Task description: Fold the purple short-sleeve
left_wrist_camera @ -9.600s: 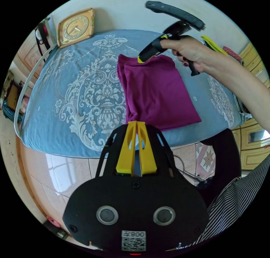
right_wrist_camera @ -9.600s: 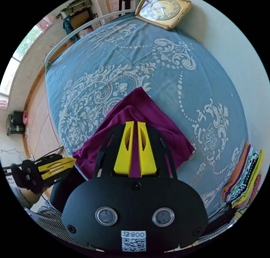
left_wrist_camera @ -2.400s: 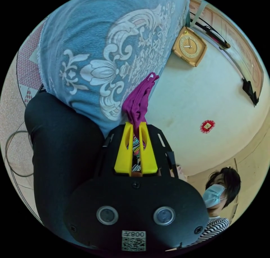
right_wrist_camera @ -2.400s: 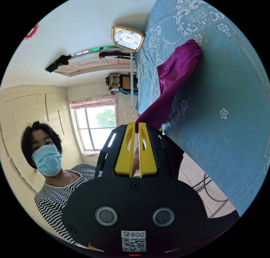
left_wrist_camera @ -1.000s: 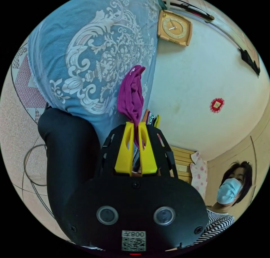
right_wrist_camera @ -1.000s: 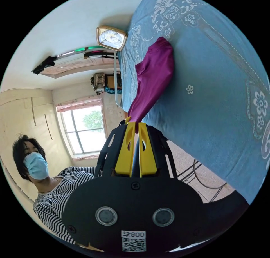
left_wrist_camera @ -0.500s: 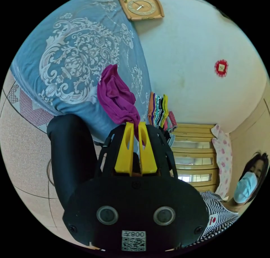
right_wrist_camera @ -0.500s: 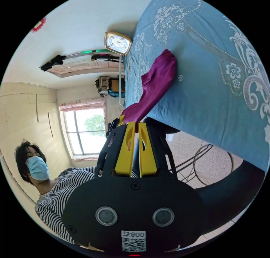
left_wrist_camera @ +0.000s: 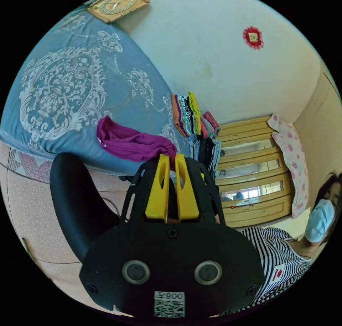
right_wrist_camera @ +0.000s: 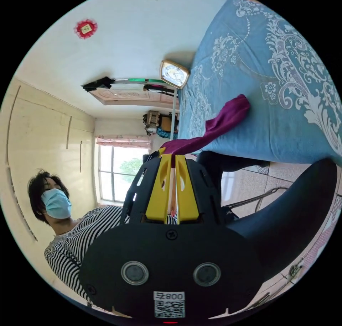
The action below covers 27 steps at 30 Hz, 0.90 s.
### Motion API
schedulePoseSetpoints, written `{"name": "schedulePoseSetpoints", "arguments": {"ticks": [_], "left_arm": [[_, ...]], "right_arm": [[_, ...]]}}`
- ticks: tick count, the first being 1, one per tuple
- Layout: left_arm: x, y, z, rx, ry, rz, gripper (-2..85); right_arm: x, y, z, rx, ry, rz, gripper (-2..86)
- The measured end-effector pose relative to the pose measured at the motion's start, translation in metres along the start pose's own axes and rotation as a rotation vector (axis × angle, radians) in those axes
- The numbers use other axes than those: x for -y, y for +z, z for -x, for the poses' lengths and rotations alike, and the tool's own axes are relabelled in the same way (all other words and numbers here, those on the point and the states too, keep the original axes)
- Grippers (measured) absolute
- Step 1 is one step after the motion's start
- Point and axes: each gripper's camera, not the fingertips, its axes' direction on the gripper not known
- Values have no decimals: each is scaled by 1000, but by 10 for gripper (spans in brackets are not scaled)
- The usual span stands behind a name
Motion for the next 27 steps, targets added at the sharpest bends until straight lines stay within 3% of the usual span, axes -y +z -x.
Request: {"name": "schedulePoseSetpoints", "arguments": {"ticks": [10, 17, 23, 27], "left_arm": [[76, -84, -184, -84, 230, 79, 30], [166, -91, -298, -86, 277, 216, 31], [282, -72, -387, -49, 301, 278, 30], [379, -58, -451, -31, 349, 252, 30]], "right_arm": [[-40, -129, -66, 77, -233, -164, 17], [-37, -217, -160, 67, -255, -269, 17], [26, -292, -271, 32, -178, -337, 17], [133, -348, -319, -38, -209, -333, 17]]}}
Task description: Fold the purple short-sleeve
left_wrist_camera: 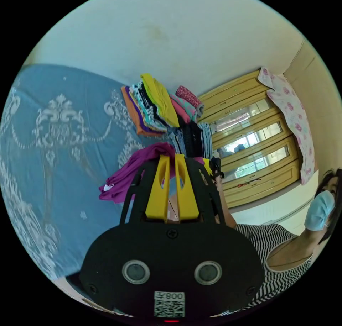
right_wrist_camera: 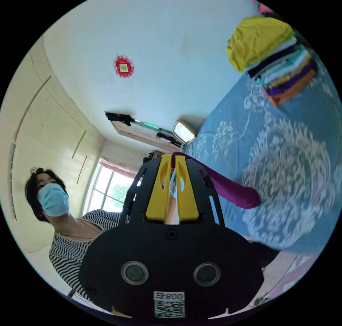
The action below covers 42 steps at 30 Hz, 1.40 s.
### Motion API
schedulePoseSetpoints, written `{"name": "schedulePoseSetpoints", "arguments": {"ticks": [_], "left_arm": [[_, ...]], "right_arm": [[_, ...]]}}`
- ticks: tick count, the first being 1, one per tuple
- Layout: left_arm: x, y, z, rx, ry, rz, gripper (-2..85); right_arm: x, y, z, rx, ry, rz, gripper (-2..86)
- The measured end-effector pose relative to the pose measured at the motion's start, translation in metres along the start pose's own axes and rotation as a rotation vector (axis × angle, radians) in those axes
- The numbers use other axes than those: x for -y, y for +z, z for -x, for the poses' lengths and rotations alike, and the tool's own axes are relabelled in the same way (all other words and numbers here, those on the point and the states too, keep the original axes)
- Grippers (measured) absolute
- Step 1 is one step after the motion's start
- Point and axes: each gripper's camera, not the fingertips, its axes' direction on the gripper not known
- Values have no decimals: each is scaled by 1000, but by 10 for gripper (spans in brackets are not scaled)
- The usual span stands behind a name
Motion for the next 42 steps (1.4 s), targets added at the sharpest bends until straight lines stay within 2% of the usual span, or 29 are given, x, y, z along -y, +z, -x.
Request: {"name": "schedulePoseSetpoints", "arguments": {"ticks": [5, 10, 15, 18, 20, 25, 31, 42], "left_arm": [[191, -33, -74, 22, 141, -152, 30], [341, -64, -167, 54, 306, -276, 31], [448, -61, -238, 28, 380, -302, 31], [491, -33, -258, 14, 378, -237, 31], [514, 7, -258, 16, 337, -105, 31], [535, 85, -240, 49, 167, 231, 30], [578, 78, -265, -19, 122, 245, 28], [647, 59, -308, -87, 48, 283, 45]], "right_arm": [[162, -15, -44, -48, -130, -5, 17], [317, -54, -57, -82, -264, -80, 16], [376, -104, -91, -195, -327, -130, 15], [383, -134, -148, -312, -298, -128, 14], [378, -151, -203, -388, -216, -120, 12], [336, -192, -391, -501, 172, -61, 14], [311, -202, -474, -506, 204, -22, 15], [281, -189, -553, -483, 257, -28, 12]]}}
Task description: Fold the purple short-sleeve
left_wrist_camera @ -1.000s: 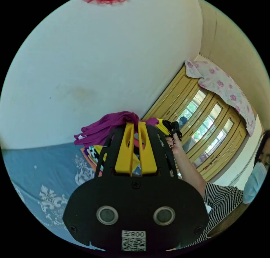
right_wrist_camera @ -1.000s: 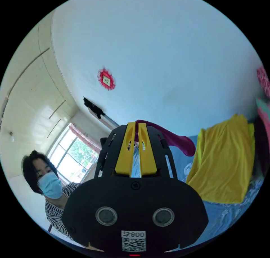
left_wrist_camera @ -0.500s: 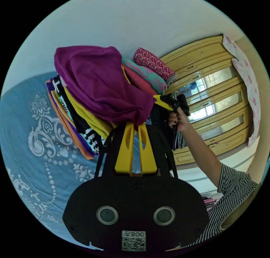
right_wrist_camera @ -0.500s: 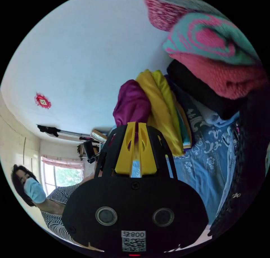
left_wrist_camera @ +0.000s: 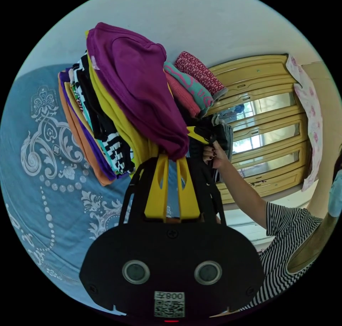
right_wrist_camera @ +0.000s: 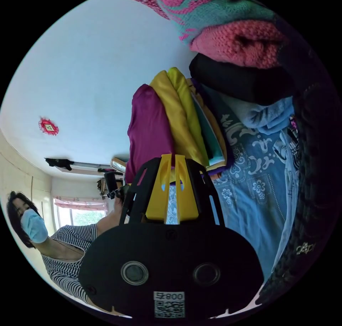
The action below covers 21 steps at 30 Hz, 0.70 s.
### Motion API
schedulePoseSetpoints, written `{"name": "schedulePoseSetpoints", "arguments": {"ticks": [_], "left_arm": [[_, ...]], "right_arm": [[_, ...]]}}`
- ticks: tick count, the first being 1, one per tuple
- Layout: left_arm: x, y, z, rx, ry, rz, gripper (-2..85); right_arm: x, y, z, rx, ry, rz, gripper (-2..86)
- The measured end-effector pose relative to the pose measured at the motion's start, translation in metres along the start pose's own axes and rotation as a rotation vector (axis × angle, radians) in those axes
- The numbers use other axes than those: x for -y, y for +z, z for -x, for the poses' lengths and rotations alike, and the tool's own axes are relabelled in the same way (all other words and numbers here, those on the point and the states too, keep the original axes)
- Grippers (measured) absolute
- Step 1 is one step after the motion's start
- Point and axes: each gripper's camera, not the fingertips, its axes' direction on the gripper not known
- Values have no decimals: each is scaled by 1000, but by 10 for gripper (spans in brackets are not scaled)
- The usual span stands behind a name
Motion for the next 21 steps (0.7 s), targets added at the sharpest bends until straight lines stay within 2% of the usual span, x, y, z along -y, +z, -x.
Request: {"name": "schedulePoseSetpoints", "arguments": {"ticks": [3, 8, 11, 16, 21], "left_arm": [[7, -18, -12, -29, -6, -4, 62], [11, -63, -32, -4, -27, -81, 66], [32, -80, -46, 32, 8, -122, 61], [90, -86, -69, 124, 62, -168, 49], [147, -80, -87, 278, 84, -197, 30]], "right_arm": [[-6, 10, -5, 4, 6, -27, 8], [-30, 10, 15, -111, -32, -114, 2], [-39, 17, 61, -218, -151, -172, 1], [-10, 80, 155, -431, -379, -105, 1], [28, 142, 211, -598, -461, -70, 1]]}}
